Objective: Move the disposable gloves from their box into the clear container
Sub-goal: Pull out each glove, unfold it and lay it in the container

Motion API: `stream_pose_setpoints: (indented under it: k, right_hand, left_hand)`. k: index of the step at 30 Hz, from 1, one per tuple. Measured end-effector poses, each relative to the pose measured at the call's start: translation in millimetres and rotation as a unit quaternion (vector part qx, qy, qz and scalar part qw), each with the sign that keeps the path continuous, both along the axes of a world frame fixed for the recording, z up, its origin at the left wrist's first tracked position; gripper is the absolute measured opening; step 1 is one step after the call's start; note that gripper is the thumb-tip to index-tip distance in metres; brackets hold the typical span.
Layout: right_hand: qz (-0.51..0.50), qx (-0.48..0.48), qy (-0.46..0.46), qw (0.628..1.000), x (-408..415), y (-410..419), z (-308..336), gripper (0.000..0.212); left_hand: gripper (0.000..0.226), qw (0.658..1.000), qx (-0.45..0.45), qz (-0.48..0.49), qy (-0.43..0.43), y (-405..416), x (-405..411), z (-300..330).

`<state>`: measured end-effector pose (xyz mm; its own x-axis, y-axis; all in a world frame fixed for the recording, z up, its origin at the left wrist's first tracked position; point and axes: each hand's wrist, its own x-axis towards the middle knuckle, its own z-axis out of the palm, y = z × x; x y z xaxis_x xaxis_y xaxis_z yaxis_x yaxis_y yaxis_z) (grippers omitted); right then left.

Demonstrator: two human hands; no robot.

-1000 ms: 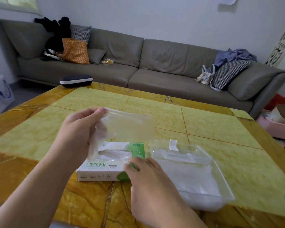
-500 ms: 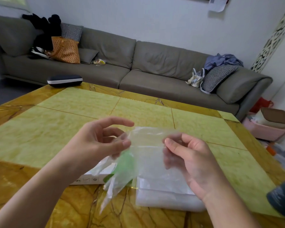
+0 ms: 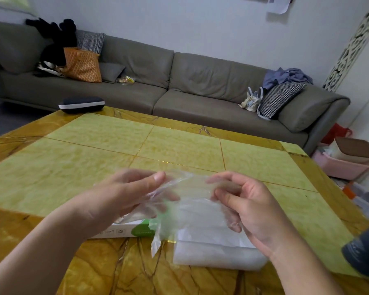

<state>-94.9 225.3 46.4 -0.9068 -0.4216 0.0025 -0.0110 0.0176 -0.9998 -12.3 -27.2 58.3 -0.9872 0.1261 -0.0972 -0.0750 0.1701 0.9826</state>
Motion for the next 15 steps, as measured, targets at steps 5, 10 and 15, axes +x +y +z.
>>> stream_pose_setpoints:
  k: [5, 10, 15]
  right_hand:
    - [0.009, 0.037, -0.019, 0.999, 3.8, -3.1, -2.1, 0.023]
    - [-0.005, 0.053, -0.018, 0.998, 2.2, -2.5, -2.5, 0.023]
    - [-0.009, 0.058, -0.006, 0.998, 1.5, -0.7, -2.9, 0.021]
  left_hand:
    - [0.033, 0.987, 0.102, 0.100, 0.067, 5.2, -9.5, -11.0]
    - [0.046, 0.972, 0.193, 0.114, 0.075, 2.2, -12.0, -11.6]
    - [0.060, 0.994, 0.071, 0.073, -0.025, 4.5, -10.4, -12.0]
